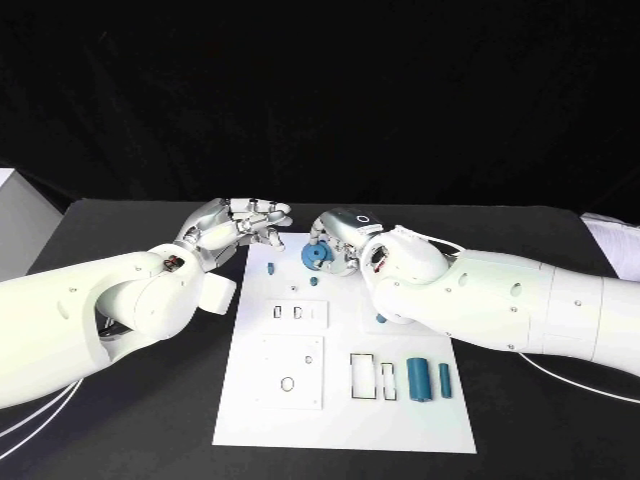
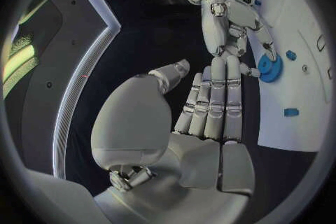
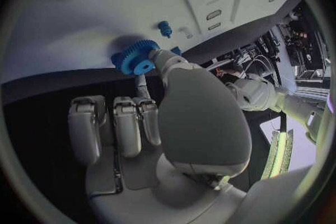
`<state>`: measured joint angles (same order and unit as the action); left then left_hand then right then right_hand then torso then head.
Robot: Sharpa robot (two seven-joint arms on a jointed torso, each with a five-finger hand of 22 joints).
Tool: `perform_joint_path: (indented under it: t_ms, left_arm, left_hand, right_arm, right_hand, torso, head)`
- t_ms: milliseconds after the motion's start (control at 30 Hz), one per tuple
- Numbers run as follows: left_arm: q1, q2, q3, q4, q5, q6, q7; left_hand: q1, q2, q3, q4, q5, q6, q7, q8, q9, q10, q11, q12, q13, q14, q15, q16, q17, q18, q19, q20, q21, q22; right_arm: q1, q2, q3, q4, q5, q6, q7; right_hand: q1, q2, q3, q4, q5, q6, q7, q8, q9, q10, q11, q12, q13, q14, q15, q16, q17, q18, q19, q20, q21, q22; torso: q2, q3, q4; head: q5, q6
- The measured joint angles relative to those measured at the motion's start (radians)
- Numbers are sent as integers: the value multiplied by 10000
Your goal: Assemble the parts on the task board
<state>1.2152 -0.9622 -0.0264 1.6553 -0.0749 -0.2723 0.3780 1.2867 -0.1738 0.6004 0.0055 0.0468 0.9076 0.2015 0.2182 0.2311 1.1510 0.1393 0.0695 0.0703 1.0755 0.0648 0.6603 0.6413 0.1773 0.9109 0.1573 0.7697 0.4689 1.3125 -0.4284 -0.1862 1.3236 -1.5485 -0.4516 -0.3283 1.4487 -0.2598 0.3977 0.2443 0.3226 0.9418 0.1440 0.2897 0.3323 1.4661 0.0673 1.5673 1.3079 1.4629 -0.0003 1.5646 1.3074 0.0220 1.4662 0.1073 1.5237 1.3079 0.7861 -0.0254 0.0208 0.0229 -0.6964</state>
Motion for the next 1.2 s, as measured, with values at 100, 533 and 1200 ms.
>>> perform_joint_path:
  t_ms: [100, 533, 1200]
  left_arm:
    - [0, 0, 0, 0, -1, 1, -2]
    - [0, -7, 0, 0, -1, 4, -8]
    - [0, -2, 1, -32, -2, 16, -19]
  left_hand:
    - [0, 0, 0, 0, 0, 0, 0, 0, 0, 0, 0, 0, 0, 0, 0, 0, 0, 1, 0, 0, 0, -1]
    - [0, 0, 0, 0, 0, 0, 0, 0, -3, 0, 0, 0, 0, 0, 0, 0, -1, 0, 1, 1, 0, -1]
    - [0, 0, 0, 0, 0, 0, 0, 0, 5, 0, 0, 0, 0, 1, 1, 50, 6, 0, -37, 39, 49, 35]
  right_arm:
    - [-9, 27, 0, -27, 0, 0, 16]
    - [-20, 20, -8, -42, 0, 11, 66]
    - [-125, -171, -65, 212, -174, -54, -43]
  right_hand:
    - [-3, 3, 0, 0, -50, 0, -1, -9, 2, 0, 0, 0, -1, 0, 0, 0, 0, 1, 0, 0, 0, -1]
    - [-70, 68, 0, 0, -110, -25, -21, -99, -18, 0, 0, 0, -2, 0, 0, 0, 0, 0, 0, 0, 0, -2]
    - [-107, 28, 95, -99, -152, 71, 1, -8, 7, 0, 0, 0, -4, 0, 0, 0, 7, 0, 0, 0, 86, -4]
  torso:
    - [0, 2, 4]
    - [-1, 1, -7]
    - [1, 7, -6]
  head:
    - [-2, 1]
    - [17, -45]
    - [36, -63]
